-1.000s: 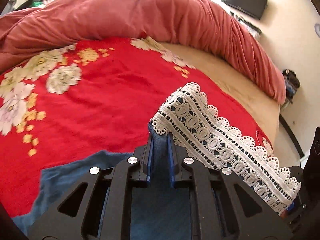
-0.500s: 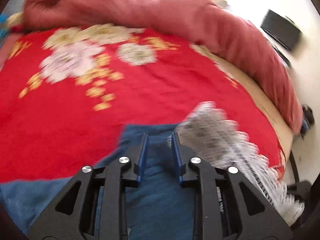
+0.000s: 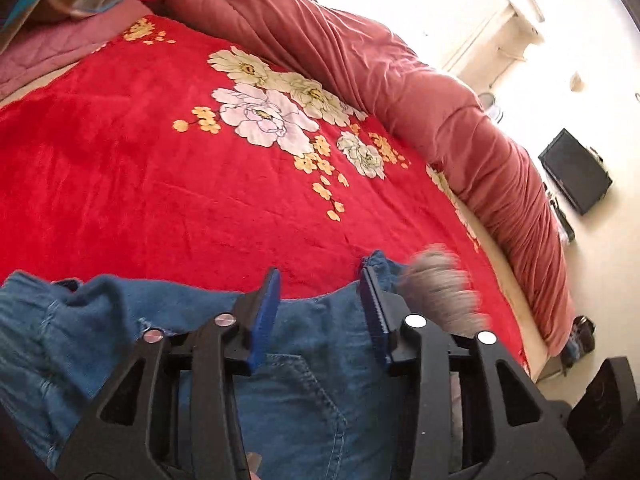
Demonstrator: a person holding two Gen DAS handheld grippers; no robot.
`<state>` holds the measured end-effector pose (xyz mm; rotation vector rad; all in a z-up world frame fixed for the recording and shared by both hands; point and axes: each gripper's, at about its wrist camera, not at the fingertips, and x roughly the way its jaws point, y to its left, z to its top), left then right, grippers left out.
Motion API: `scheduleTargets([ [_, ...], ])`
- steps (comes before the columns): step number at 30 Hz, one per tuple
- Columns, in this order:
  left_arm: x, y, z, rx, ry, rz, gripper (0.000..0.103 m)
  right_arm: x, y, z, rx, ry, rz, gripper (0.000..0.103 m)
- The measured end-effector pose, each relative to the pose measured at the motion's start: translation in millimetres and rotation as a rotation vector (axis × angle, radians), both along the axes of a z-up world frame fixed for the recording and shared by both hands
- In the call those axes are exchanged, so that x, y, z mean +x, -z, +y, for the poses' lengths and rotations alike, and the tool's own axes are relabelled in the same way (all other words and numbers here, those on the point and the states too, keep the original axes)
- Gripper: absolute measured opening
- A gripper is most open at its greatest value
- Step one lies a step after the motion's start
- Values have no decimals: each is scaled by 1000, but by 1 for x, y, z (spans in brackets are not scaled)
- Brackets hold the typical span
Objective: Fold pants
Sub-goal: 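Lift the lace hem with the left gripper and fold it over the denim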
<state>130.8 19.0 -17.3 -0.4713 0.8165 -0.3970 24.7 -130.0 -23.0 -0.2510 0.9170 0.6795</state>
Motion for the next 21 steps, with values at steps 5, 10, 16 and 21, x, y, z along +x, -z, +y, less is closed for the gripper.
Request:
scheduleTargets([
  [5,-4,-1,3,-46,16,-3,34,-9,-25,-7,80,-57,-37,63],
  [10,-2,5,-9,-133,84,36,34,26,-48,-50,76,110,-146,66],
  [16,12,28,-27,-137,97,171,40,113,-16,-112,149,346,39,66],
  [21,27,40,-41,-152,94,226,9,150,19,-125,185,380,154,66],
])
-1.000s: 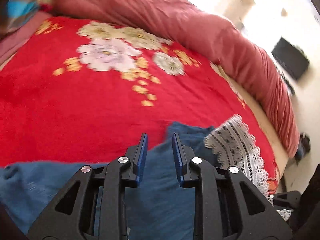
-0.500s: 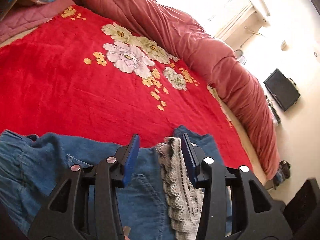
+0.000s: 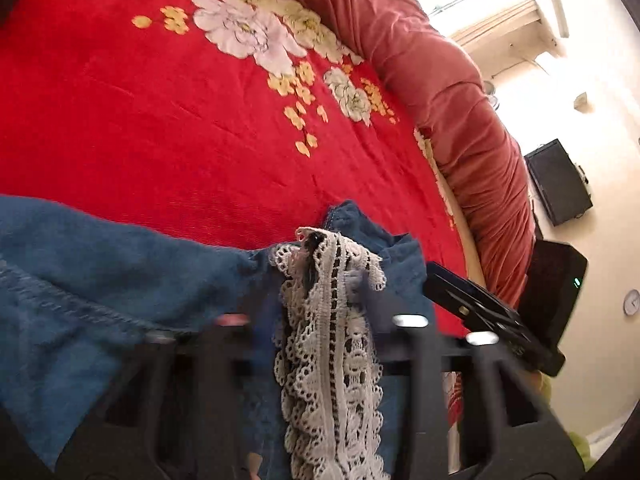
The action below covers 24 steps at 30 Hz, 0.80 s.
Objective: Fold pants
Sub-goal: 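Lift the lace hem with the left gripper and fold it over the denim, then open the left gripper and back both grippers away from the pants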
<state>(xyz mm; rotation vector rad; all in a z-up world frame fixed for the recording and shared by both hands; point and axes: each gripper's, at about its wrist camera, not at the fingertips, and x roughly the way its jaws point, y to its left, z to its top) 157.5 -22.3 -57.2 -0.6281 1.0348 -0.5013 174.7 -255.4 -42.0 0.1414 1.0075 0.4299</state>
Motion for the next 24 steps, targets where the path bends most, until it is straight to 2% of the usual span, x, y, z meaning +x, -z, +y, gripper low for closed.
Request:
scheduleTargets([
  [1,1,-1,-3,4,1,-1,9,5,7,-1,20,-3,26,66],
  [2,2,-4,-4,5,-1,-10,8,7,11,1,33,-17,41,61],
  [3,3,-10,-6,4,0,-32,8,7,13,1,31,-27,44,37],
  [4,3,-18,-7,8,2,-56,8,7,11,1,7,-21,11,28],
  [5,1,-25,-8,18,5,-84,8,6,7,0,4,-10,-16,26],
  [8,-4,-38,-8,122,-9,-158,8,6,1,-4,-36,37,-89,26],
  [9,-2,-35,-7,161,-19,-152,8,9,4,-3,-53,35,-86,26],
  [11,1,-23,-2,178,-25,-111,11,13,14,0,-77,33,-65,27],
  [13,0,-12,1,207,-39,-91,20,13,19,2,-104,30,-68,28],
  [15,-1,-8,4,218,-48,-85,25,10,17,3,-147,35,-95,39],
  [16,-1,-8,6,211,-51,-83,26,7,13,2,-157,44,-112,41],
  [21,-19,-23,16,218,-66,-111,29,-24,-20,-7,-103,32,-211,61],
  [24,-37,-35,24,228,-79,-131,29,-52,-36,-1,-91,-36,-251,62],
])
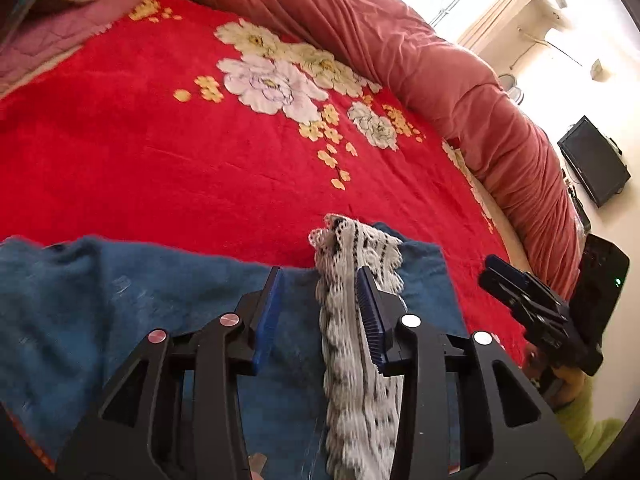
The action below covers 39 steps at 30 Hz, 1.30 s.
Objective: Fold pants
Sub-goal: 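Open the left gripper and back both grippers away from the pants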
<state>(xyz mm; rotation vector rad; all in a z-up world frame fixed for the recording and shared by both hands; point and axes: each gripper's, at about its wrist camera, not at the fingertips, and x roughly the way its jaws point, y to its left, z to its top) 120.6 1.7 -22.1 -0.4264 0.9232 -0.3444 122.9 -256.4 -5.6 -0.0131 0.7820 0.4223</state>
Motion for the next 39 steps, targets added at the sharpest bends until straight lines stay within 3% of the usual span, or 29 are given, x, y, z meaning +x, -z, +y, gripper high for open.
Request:
scheduleTargets([
  [4,-30,-4,7,-6,11,0,30,-34,-9,14,-30,-98,-22,62],
  [13,-91,5,4,-117,64,71,30,-78,5,31,-48,-220,33,62],
  [15,-98,5,-2,-137,81,81,37,-82,8,32,-38,-227,38,62],
  [21,-100,12,-23,-48,79,131,54,-89,15,38,-21,-251,59,62],
  [23,-96,17,-31,-19,77,147,54,-89,17,39,-18,-257,67,62],
  [24,-94,19,-35,-6,82,149,53,-89,18,40,-18,-256,71,62],
  [27,-92,25,-44,17,100,156,9,-87,22,41,-22,-247,80,62],
  [30,-99,20,-39,6,98,145,8,-92,19,41,-31,-250,67,62],
  [34,-113,12,-33,57,84,115,9,-102,11,53,-53,-316,31,61],
  [36,-111,20,-29,56,64,142,15,-101,15,60,-77,-326,41,53],
  [39,-110,25,-25,48,57,154,19,-100,22,64,-113,-324,58,50],
])
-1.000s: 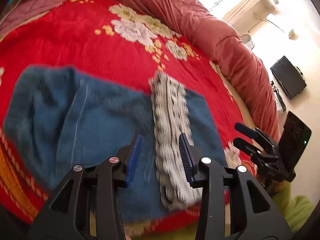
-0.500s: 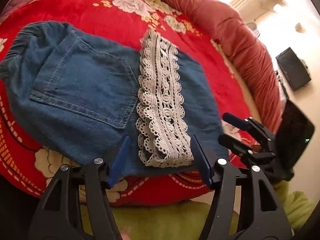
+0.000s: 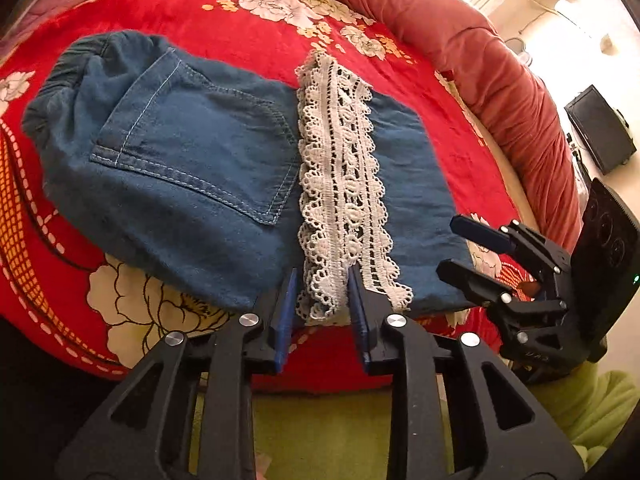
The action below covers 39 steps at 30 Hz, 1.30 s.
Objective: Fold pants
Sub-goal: 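Open the left gripper and back both grippers away from the pants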
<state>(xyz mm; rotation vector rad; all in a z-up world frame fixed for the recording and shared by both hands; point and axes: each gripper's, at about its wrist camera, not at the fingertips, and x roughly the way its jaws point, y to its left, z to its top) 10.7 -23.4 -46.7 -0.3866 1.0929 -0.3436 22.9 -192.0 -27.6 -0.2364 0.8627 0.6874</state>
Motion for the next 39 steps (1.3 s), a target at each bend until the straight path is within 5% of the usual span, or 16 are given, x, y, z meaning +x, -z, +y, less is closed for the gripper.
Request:
scheduleTargets([
  [10,1,0,-19,125,48,-22,24,-3,34,-21,-45,77,85,48],
  [27,-3,-6,-23,162,45,-44,24,4,12,-37,2,115,95,50],
  [39,-14,-29,-26,211,39,-119,39,9,-12,-50,58,184,44,85],
])
